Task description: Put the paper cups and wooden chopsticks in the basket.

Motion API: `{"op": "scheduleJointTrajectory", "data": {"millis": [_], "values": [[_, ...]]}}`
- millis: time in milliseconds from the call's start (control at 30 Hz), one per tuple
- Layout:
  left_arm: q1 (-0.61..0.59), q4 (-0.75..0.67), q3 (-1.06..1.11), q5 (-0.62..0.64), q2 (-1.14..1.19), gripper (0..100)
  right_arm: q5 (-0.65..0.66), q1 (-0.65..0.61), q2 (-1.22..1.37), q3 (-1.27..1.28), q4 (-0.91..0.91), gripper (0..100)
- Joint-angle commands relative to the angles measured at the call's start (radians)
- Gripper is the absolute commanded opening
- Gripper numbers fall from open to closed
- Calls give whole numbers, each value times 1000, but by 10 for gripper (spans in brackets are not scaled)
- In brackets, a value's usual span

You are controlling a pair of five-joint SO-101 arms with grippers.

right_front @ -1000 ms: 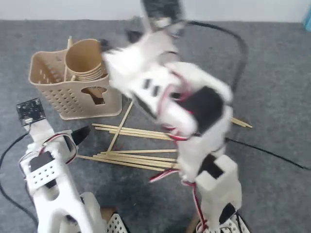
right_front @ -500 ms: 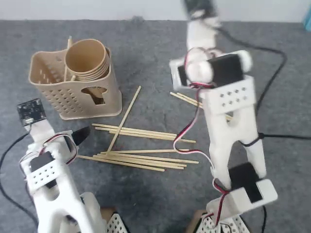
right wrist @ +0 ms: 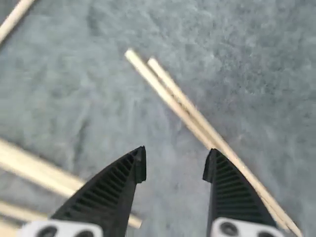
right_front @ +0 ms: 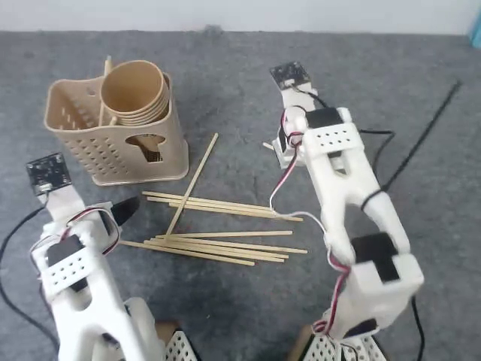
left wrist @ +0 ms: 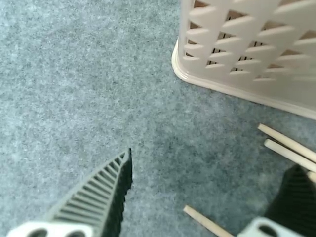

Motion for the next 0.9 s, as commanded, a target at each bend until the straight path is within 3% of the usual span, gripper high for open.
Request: {"op": "scheduleJointTrajectory", "data": {"millis": [0, 333, 433, 500, 867], "values": [[6, -21, -4, -6, -21, 437, 17, 24, 79, -87, -50, 190], [6, -21, -5, -6, -21, 437, 20, 31, 403, -318, -44, 189], [6, -21, -5, -6, -21, 437, 20, 31, 437, -345, -27, 111], [6, -23, -5, -6, -21, 437, 18, 25, 423, -348, 15, 4], [8, -23, -7, -6, -21, 437, 11, 8, 81, -347, 349, 8]]}}
